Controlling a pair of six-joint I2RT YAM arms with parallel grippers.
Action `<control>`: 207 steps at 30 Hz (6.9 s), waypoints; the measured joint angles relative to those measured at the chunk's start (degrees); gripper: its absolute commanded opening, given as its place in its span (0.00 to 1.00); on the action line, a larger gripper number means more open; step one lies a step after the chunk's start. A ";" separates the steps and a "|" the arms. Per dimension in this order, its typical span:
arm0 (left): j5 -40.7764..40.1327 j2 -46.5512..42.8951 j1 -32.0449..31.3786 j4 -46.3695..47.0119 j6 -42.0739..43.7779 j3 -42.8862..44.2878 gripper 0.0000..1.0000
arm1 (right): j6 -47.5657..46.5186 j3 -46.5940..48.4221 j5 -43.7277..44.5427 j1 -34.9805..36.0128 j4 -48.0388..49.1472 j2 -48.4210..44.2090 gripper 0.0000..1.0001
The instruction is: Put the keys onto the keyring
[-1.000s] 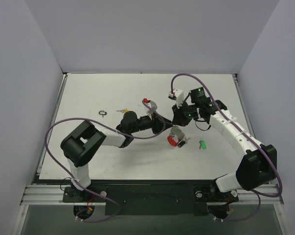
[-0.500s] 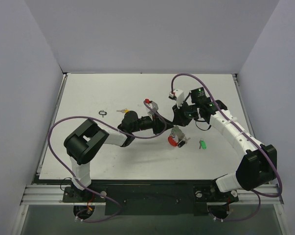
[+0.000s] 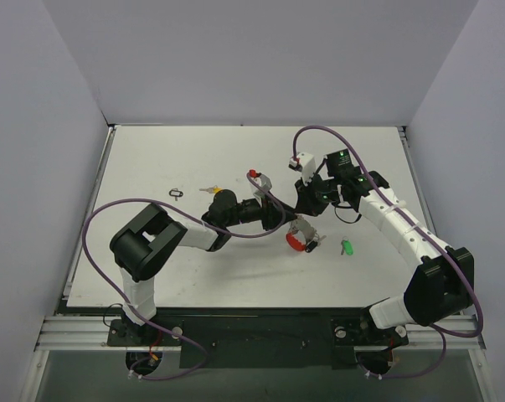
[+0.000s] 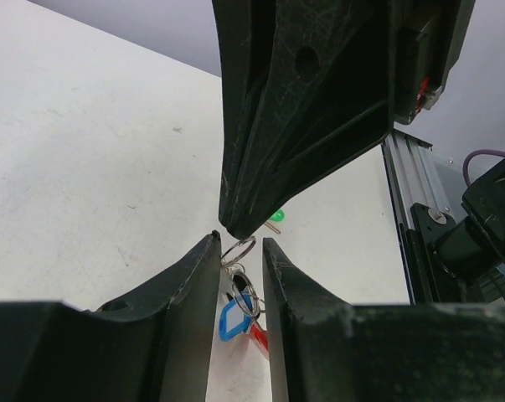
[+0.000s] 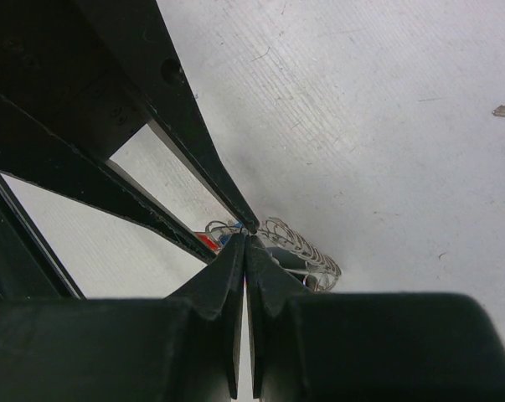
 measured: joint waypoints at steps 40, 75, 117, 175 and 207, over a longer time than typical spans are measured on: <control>-16.02 -45.55 35.26 -41.64 -27.21 -19.96 0.82 | -6.51 -7.02 1.11 -4.87 -1.29 -2.62 0.51; -1.20 -51.41 41.27 -67.04 -8.63 -14.84 0.74 | 27.69 -5.33 7.58 -16.83 2.08 15.98 0.14; -0.22 -51.10 41.66 -66.66 -9.09 -14.84 0.73 | 28.11 -5.35 6.36 -14.86 1.60 21.77 0.14; 3.87 -46.40 39.58 -59.93 -14.71 -15.63 0.73 | 26.14 -5.33 1.73 -14.93 0.35 21.73 0.00; -21.33 -36.98 11.08 -65.42 -14.80 -14.27 0.62 | 11.23 4.63 -2.82 -1.07 -9.81 22.75 0.27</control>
